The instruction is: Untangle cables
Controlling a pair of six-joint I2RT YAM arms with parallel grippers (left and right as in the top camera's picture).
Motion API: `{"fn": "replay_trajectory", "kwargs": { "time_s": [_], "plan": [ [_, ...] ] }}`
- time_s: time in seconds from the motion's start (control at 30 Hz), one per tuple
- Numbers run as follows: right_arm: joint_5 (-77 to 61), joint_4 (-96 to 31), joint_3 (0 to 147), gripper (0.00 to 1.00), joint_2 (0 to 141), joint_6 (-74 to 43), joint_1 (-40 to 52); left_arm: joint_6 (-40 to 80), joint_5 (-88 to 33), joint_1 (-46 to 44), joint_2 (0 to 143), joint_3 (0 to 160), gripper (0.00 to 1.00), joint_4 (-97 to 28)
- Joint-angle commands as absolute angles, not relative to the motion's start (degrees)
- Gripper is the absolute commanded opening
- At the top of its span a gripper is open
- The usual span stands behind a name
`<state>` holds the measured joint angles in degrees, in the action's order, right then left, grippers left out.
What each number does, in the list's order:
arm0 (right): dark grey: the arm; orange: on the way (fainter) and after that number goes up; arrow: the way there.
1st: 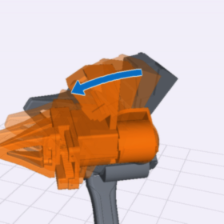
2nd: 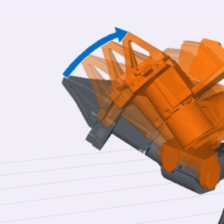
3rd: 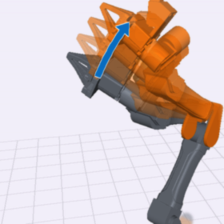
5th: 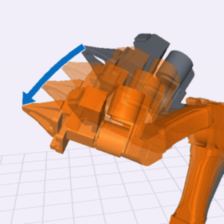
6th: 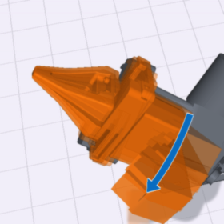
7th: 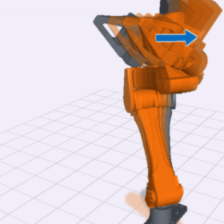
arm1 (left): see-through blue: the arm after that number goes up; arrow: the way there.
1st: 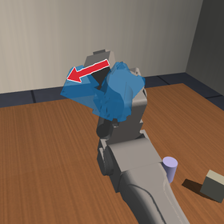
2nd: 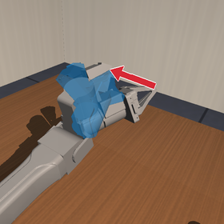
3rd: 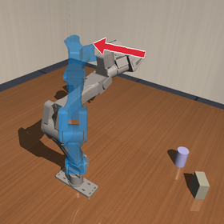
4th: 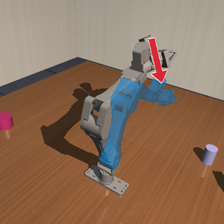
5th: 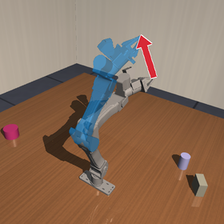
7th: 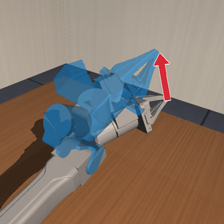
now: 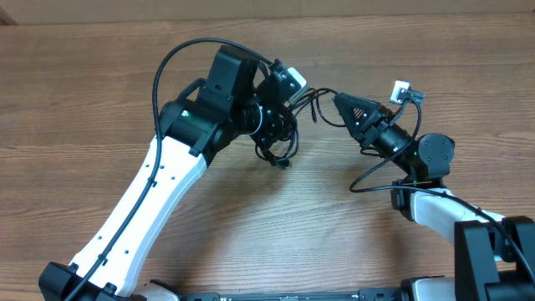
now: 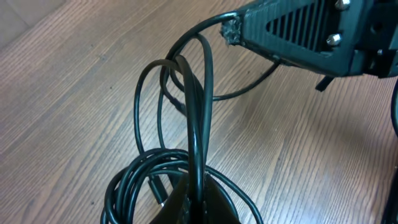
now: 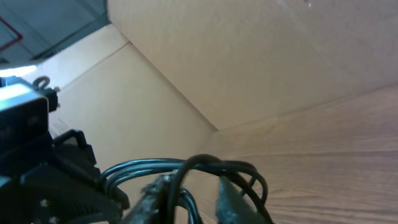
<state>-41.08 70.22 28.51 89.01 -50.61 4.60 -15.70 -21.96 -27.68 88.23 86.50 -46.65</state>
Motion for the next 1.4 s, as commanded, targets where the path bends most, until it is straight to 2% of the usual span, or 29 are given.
{"fn": "replay_trajectory", "kwargs": {
  "time_s": [0.0, 0.13, 0.4, 0.7, 1.37],
  "plan": [
    [-40.5, 70.3, 29.3, 0.13, 89.1, -50.5, 4.9, -17.2, -22.5, -27.7, 86.9, 87.7, 0.04, -45.9],
    [-39.9, 69.9, 29.3, 0.04, 89.1, -50.5, 4.9, -17.2, -22.5, -27.7, 86.9, 87.7, 0.04, -46.1],
    [-35.9, 68.0, 29.3, 0.04, 89.1, -51.0, 4.8, -17.2, -22.5, -27.6, 86.9, 87.7, 0.04, -48.1],
    [-24.1, 50.5, 29.3, 0.04, 89.1, -62.2, 4.7, -13.0, -22.5, -25.2, 86.8, 87.7, 0.04, -46.9],
    [-22.9, 45.4, 29.3, 0.04, 89.1, -66.1, 4.7, 3.3, -21.8, -21.5, 86.8, 87.7, 0.04, -29.7]
  ]
}}
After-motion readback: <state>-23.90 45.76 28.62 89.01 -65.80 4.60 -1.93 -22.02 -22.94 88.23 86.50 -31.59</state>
